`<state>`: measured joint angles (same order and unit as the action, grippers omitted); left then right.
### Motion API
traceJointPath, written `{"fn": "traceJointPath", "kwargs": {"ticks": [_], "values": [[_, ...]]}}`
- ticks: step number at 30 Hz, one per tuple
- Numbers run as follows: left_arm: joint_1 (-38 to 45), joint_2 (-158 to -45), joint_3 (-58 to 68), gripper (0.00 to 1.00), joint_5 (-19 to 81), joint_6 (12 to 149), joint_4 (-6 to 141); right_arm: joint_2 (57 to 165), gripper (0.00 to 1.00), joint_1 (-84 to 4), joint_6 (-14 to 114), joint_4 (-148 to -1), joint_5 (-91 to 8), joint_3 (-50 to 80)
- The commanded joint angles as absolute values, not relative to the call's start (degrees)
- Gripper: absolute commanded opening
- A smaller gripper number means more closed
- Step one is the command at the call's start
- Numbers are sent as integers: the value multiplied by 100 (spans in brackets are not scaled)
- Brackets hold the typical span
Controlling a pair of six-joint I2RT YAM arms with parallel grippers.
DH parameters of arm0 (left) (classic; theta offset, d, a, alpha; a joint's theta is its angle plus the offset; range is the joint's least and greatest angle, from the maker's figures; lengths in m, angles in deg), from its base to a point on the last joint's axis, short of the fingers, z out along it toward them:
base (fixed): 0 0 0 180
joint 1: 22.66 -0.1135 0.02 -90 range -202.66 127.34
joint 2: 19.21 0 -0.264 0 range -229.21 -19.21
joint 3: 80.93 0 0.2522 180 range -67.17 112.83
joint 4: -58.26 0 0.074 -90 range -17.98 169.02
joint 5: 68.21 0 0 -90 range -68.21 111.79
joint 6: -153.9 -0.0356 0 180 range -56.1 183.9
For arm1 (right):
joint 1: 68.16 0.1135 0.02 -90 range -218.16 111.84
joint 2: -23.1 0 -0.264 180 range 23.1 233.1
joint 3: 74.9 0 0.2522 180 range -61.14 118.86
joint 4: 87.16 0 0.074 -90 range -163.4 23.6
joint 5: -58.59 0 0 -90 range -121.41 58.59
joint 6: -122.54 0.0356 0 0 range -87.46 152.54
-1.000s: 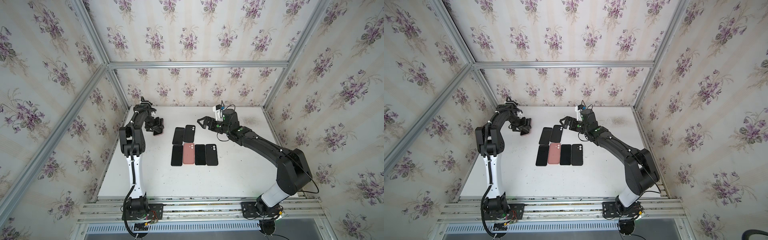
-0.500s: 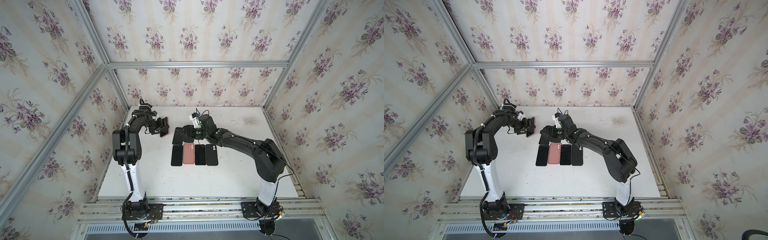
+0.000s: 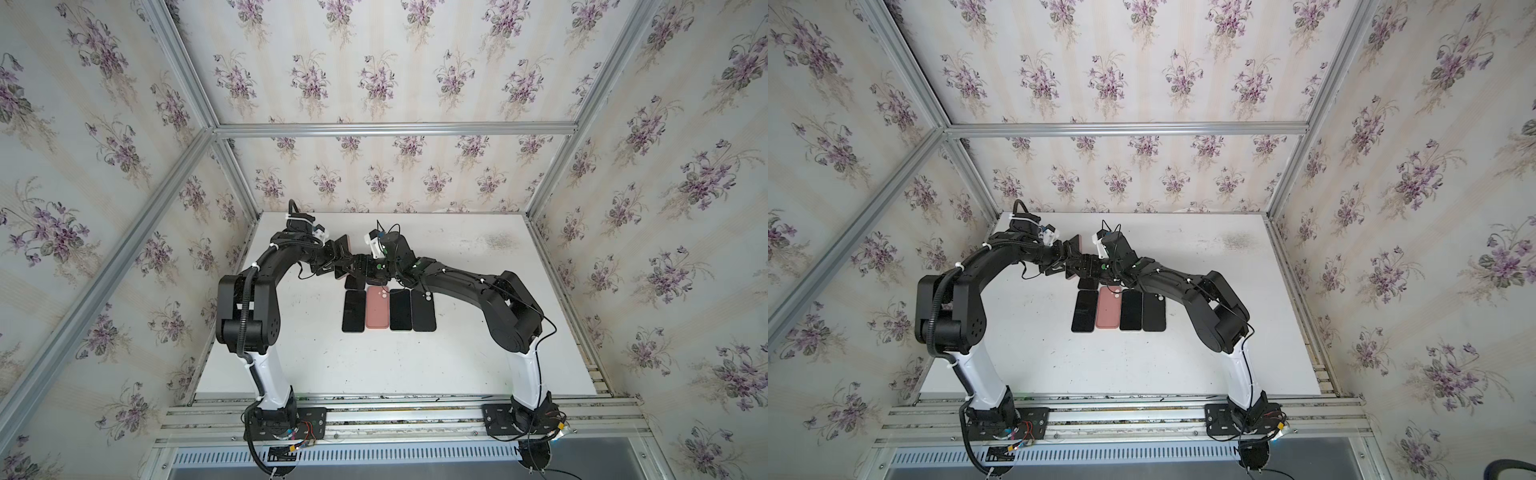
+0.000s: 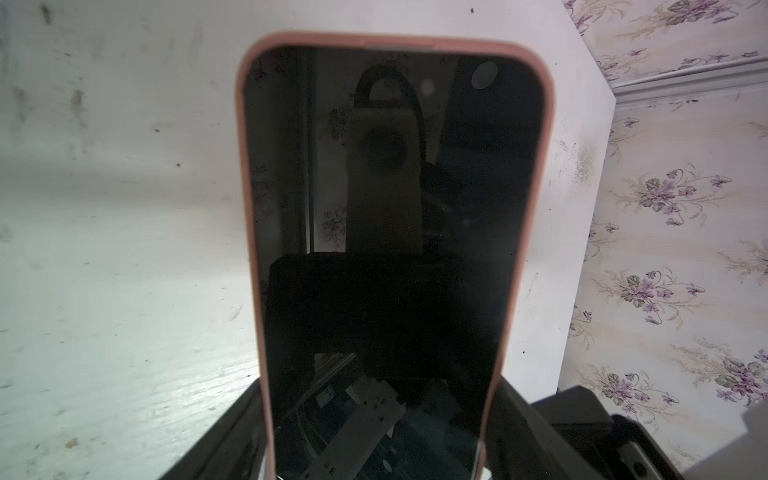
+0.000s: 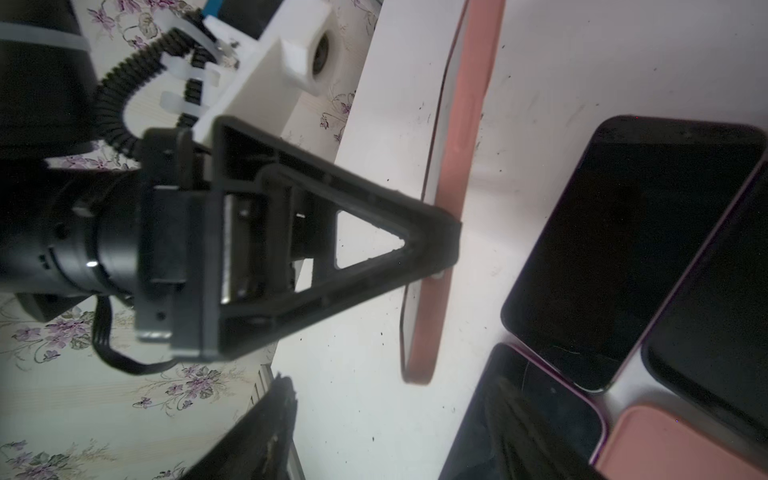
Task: Take the phone out of the phone case
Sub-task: 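Lift the pink phone toward the right gripper while right gripper approaches, then grip the pink phone with right gripper while left gripper releases and withdraws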
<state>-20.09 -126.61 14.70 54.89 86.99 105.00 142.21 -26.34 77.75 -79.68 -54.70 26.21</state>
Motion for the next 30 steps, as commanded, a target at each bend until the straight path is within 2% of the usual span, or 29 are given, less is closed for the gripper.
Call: {"fn": "traceJointPath", "kwargs": {"ticks": [1, 16, 22, 28, 30], "values": [[-1934, -12520, 1397, 52, 5664, 8821, 10181, 14262, 70, -2642, 7846, -8056, -5352, 2684], [-1695, -12292, 1178, 51, 5684, 8958, 9942, 14323, 30, -2667, 7918, -8034, -5110, 2707], [-1641, -12240, 1066, 51, 5694, 9016, 9841, 14326, 21, -2703, 7991, -8100, -5092, 2707], [-1604, -12104, 956, 51, 5779, 9071, 9639, 14291, 5, -2738, 8020, -8114, -5177, 2689], [-1608, -12035, 931, 54, 5933, 9143, 9483, 14209, 0, -2738, 7992, -8145, -5195, 2628]]}}
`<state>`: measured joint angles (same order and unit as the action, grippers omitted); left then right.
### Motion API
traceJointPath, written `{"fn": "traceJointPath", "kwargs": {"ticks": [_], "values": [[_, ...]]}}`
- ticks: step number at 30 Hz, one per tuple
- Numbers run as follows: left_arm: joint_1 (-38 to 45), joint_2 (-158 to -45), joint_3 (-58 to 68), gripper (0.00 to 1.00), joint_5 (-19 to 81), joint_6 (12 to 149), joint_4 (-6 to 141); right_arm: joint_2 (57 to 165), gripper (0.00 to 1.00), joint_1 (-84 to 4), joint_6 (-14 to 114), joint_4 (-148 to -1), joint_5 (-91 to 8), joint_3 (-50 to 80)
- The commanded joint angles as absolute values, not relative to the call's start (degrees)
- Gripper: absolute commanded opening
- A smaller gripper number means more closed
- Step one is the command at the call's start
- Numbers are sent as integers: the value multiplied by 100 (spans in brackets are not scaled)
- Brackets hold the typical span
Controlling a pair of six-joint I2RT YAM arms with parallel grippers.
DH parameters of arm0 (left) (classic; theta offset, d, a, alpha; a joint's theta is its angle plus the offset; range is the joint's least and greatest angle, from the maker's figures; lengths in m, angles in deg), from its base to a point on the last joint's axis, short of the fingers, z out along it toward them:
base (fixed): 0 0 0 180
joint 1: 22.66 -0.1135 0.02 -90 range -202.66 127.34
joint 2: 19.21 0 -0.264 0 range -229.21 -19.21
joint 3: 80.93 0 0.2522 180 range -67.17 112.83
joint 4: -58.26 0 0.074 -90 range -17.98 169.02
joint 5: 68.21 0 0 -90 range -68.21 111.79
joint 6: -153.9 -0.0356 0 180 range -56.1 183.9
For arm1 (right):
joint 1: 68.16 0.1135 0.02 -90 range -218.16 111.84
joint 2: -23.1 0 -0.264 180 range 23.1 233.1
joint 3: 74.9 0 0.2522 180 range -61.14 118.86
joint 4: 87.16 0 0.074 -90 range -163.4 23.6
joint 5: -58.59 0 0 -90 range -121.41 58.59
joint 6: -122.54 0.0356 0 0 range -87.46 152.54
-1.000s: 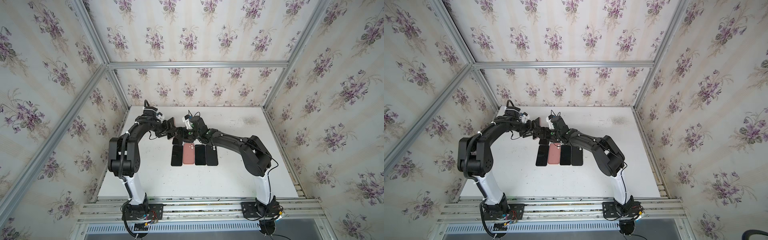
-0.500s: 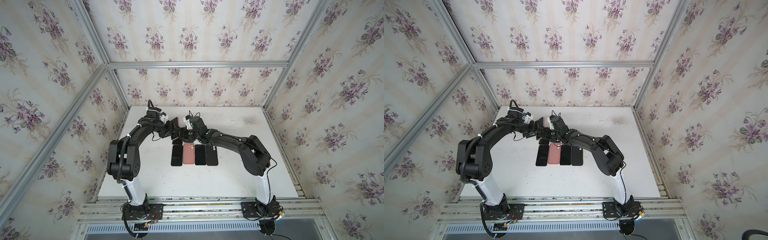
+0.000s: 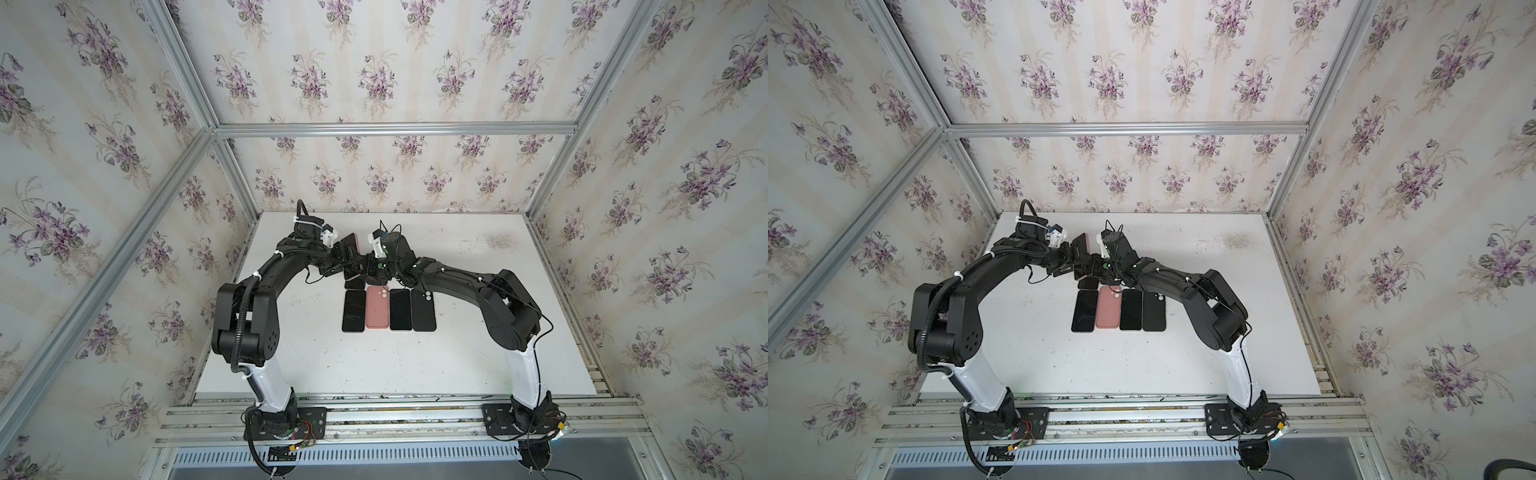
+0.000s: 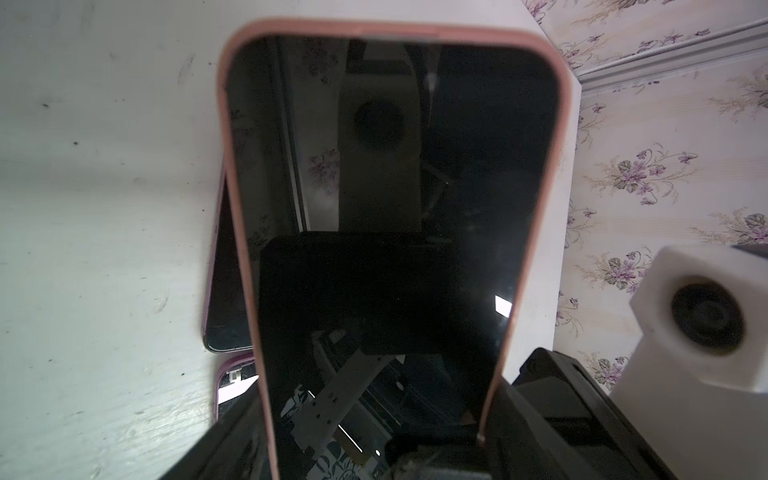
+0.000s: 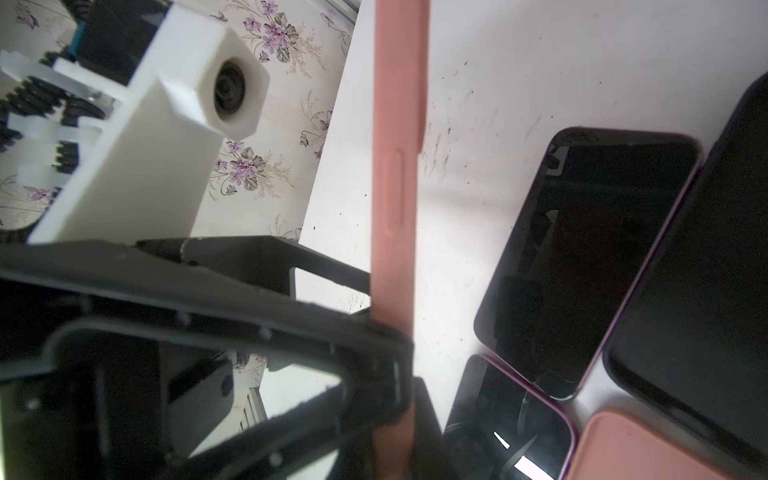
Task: Take the phone out of the phone case
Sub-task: 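Grip the pink phone with right gripper while left gripper releases and withdraws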
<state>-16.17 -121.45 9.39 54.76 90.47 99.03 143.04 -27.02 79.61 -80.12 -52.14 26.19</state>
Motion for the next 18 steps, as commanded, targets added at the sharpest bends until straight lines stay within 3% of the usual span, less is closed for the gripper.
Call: {"fn": "traceJointPath", "kwargs": {"ticks": [1, 8, 18], "values": [[-1613, -11993, 917, 58, 6020, 9192, 9382, 14156, 0, -2747, 7978, -8160, -5190, 2591], [-1628, -11585, 1280, 99, 6772, 9655, 8694, 13445, 0, -2824, 7571, -8150, -5434, 2030], [-1685, -11053, 2337, 100, 7105, 9522, 8598, 11175, 0, -3457, 6120, -7834, -5359, 258]]}}
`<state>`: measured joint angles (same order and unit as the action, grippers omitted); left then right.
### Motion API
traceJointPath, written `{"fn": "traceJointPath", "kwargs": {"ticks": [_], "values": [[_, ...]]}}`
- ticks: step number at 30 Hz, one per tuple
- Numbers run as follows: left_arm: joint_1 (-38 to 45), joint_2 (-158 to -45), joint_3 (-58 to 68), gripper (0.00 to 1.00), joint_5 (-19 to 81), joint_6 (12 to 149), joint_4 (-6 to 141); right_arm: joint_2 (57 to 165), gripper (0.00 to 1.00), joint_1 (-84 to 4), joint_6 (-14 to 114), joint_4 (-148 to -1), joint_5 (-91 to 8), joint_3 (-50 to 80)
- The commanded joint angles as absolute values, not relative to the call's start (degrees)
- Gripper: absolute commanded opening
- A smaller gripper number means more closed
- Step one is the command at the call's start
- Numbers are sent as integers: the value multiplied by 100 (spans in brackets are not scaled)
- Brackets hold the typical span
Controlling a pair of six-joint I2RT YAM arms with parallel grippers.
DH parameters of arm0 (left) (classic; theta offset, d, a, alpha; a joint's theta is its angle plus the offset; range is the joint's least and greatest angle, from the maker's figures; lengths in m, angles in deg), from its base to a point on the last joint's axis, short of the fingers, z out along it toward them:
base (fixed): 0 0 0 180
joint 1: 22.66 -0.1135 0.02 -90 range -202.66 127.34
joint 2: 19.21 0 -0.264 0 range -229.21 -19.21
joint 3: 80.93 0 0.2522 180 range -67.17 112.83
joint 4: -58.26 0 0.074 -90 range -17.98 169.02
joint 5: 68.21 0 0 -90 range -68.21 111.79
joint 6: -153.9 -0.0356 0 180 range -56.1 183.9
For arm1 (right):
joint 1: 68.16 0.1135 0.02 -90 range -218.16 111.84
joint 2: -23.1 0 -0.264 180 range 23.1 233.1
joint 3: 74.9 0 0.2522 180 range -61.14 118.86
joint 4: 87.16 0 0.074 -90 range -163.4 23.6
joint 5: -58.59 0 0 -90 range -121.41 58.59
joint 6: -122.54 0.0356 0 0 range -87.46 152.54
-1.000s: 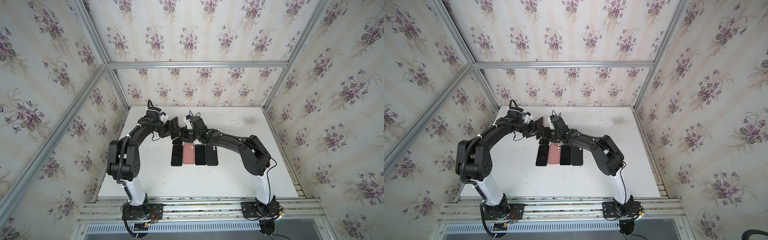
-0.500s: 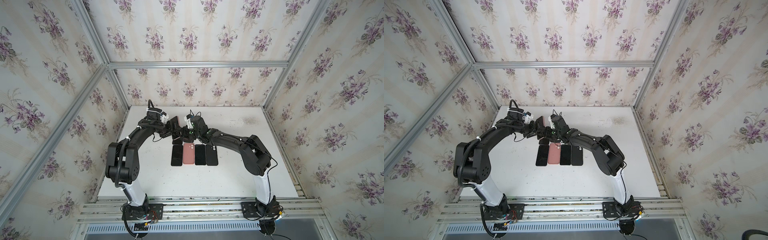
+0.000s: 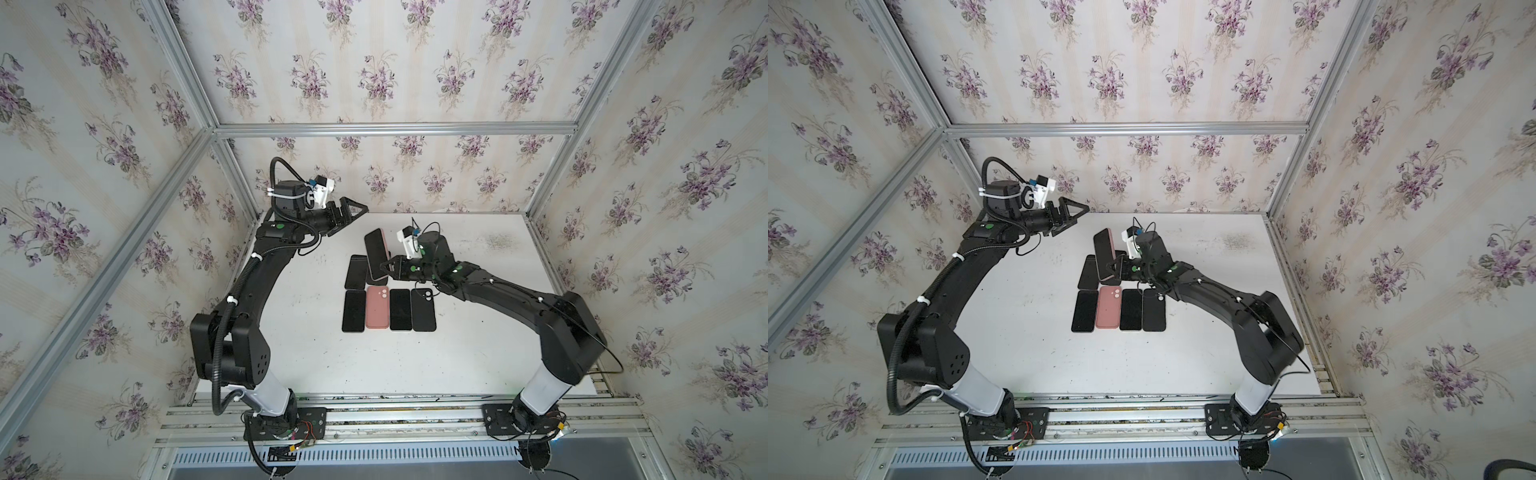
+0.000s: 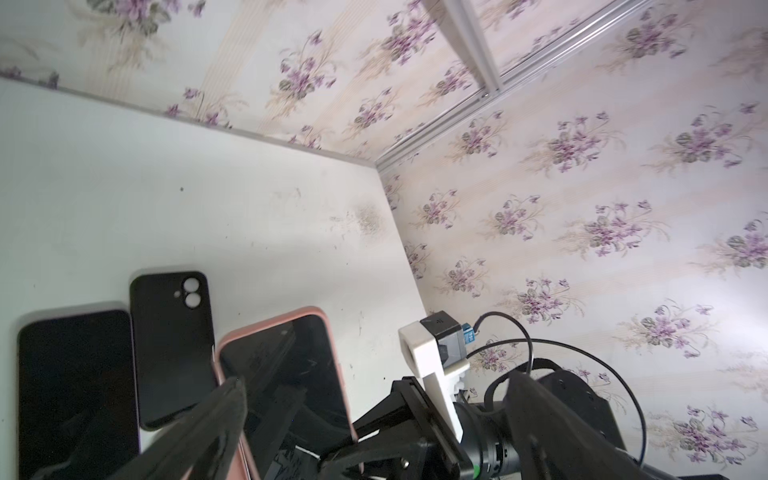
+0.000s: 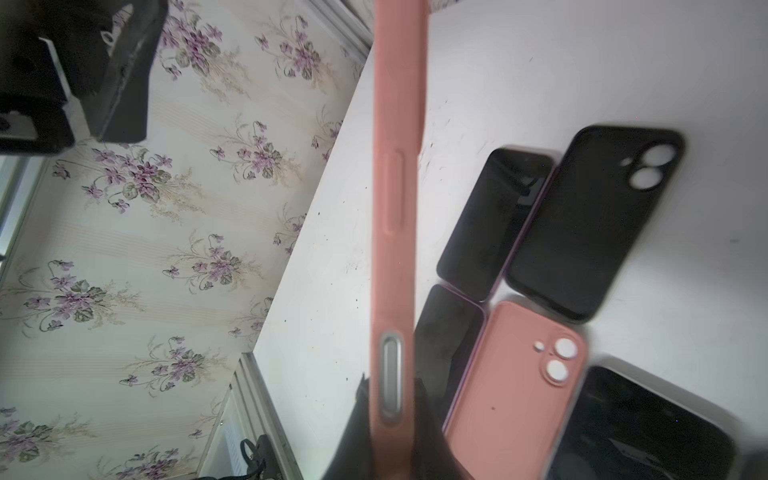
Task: Take the phone out of the phone case
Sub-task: 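Grip the pink phone with right gripper while left gripper releases and withdraws, then hold the phone upright with right gripper while left gripper grasps its top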
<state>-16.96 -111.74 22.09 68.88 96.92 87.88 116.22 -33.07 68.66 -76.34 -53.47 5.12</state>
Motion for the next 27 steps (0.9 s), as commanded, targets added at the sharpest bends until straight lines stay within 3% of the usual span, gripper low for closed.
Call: {"fn": "traceJointPath", "kwargs": {"ticks": [1, 7, 14, 18, 27], "values": [[-1685, -10983, 2386, 100, 7075, 9382, 8629, 10912, 0, -3586, 5930, -7841, -5380, 90], [-1537, -10746, 2503, 100, 7353, 8470, 8946, 9701, 0, -4311, 4629, -8108, -5702, -591], [-1234, -10457, 2512, 100, 7907, 6622, 10109, 8916, 0, -4450, 3277, -9180, -6755, -1259], [-1102, -10140, 2175, 100, 8437, 5791, 10310, 9002, 0, -4478, 3268, -9433, -7827, -1276], [-1036, -10118, 1978, 100, 8776, 5300, 10538, 9250, 0, -4465, 3961, -10083, -8634, -1342]]}}
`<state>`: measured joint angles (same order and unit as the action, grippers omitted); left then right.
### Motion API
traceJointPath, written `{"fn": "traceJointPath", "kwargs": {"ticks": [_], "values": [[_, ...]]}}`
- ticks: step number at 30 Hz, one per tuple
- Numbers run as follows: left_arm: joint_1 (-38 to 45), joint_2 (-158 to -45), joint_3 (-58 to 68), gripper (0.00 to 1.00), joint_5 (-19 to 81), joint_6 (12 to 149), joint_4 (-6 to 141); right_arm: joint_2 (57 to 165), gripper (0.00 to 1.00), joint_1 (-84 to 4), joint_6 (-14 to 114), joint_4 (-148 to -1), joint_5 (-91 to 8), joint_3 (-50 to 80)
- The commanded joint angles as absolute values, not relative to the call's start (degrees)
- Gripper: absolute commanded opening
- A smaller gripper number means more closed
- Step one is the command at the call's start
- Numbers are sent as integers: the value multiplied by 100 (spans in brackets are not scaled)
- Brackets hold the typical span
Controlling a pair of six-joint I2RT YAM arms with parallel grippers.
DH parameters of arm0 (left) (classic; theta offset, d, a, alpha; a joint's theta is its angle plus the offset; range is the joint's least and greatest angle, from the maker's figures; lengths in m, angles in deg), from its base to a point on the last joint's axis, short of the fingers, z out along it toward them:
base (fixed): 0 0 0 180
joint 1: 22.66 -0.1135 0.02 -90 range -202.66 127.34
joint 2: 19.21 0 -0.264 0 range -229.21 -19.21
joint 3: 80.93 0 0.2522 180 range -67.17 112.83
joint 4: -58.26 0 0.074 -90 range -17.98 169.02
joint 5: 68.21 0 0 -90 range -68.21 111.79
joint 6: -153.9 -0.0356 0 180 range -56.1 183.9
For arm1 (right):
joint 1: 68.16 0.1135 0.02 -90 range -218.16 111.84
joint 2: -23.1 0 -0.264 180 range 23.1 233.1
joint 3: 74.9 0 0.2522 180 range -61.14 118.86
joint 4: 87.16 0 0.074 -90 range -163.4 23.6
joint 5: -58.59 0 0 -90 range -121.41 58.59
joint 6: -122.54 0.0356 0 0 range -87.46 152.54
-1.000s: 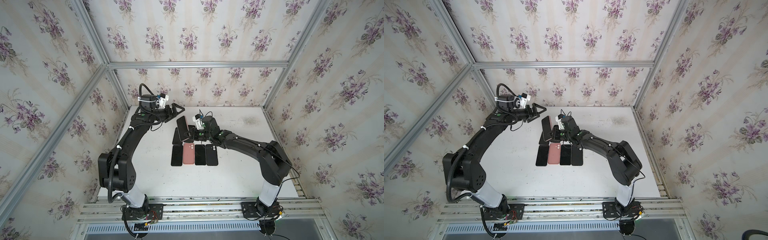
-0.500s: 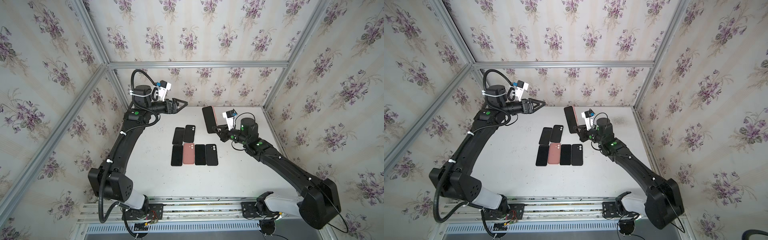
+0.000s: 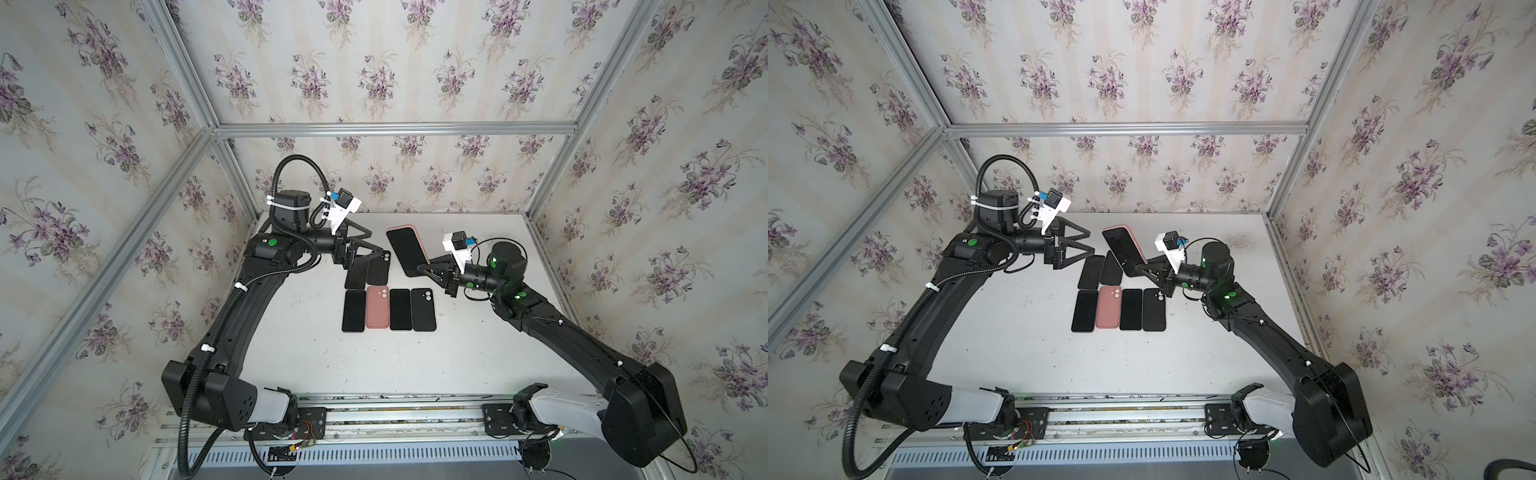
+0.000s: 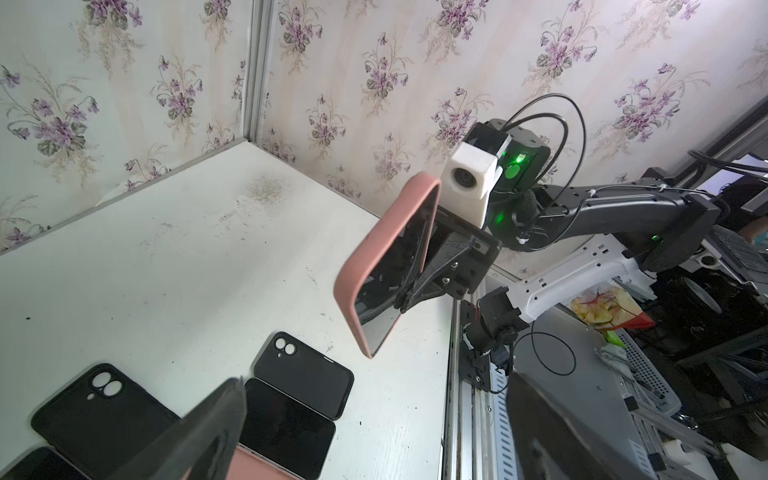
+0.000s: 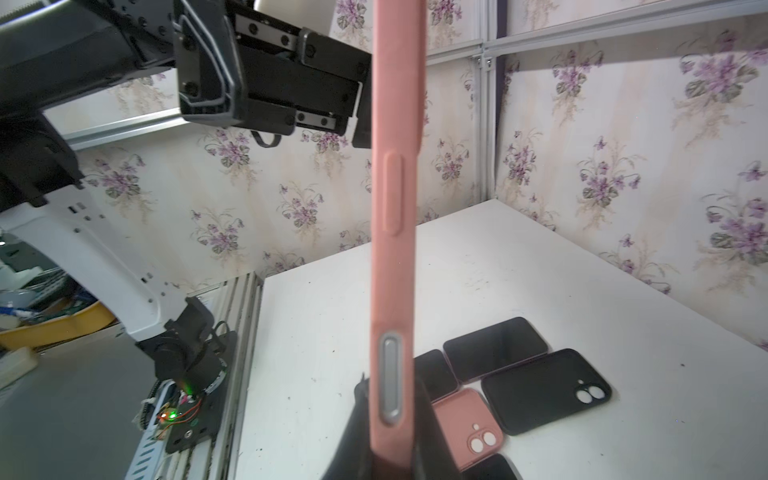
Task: Take the phone out of the phone case
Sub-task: 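Hold the phone upright with right gripper while left gripper grasps its top, then raise the phone with left gripper while right gripper opens and draws back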
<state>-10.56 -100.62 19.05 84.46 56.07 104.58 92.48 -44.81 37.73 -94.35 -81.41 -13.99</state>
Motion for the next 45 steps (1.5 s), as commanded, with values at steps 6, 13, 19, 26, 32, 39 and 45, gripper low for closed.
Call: {"fn": "traceJointPath", "kwargs": {"ticks": [6, 13, 19, 26, 32, 39, 45], "values": [[-1000, -10216, 2144, 100, 8801, 5013, 10640, 9278, 0, -4448, 4105, -10110, -8963, -1369], [-923, -10407, 2379, 75, 8906, 4906, 10779, 9323, 0, -4364, 4080, -9996, -9042, -1414], [-869, -10479, 2433, 60, 8901, 4874, 10874, 9396, 0, -4346, 4082, -9997, -9071, -1387], [-772, -10508, 2408, 51, 8985, 4823, 10970, 9503, 0, -4346, 4162, -10068, -9117, -1359], [-710, -10556, 2389, 38, 9134, 4788, 11053, 9552, 0, -4340, 4170, -10084, -9124, -1352], [-699, -10570, 2339, 8, 9089, 4839, 11118, 9572, 0, -4346, 4194, -10074, -9109, -1361], [-715, -10534, 2338, 4, 9010, 4974, 11128, 9605, 30, -4355, 4449, -9928, -8731, -1248]]}}
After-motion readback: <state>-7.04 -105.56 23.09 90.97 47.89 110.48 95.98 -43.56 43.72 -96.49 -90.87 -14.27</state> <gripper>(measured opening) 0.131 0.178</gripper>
